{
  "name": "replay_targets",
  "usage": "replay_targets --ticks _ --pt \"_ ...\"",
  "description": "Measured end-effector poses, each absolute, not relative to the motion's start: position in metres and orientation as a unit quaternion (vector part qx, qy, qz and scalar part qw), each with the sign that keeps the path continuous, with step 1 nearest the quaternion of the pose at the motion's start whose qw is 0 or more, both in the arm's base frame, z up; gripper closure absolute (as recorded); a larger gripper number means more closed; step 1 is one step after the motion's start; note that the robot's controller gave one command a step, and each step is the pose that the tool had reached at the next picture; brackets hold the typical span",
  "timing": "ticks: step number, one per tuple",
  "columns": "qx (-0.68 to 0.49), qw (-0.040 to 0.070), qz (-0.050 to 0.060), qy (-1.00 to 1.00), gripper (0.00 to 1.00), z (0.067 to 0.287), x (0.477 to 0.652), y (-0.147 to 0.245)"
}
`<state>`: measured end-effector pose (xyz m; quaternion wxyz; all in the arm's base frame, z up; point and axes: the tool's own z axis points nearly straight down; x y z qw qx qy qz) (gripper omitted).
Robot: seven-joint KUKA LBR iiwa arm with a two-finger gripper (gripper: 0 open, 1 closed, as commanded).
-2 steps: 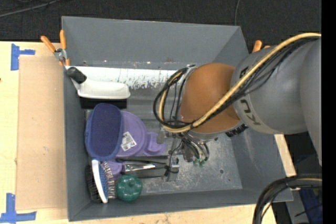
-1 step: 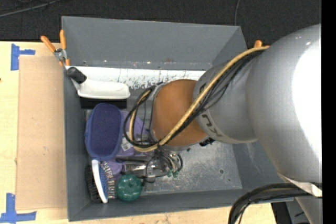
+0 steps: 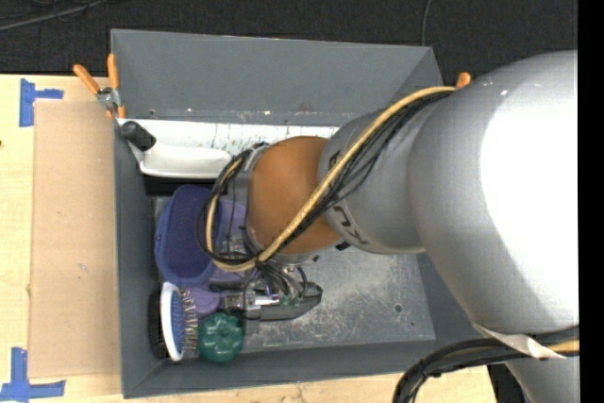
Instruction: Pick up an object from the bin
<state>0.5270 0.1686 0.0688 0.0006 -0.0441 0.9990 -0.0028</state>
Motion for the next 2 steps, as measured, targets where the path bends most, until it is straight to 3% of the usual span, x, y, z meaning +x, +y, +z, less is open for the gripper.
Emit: replay_targets --ticks 2 --pt "0.047 -0.004 -0.003 0.999 0.00 0.0703 0.5267 0.1653"
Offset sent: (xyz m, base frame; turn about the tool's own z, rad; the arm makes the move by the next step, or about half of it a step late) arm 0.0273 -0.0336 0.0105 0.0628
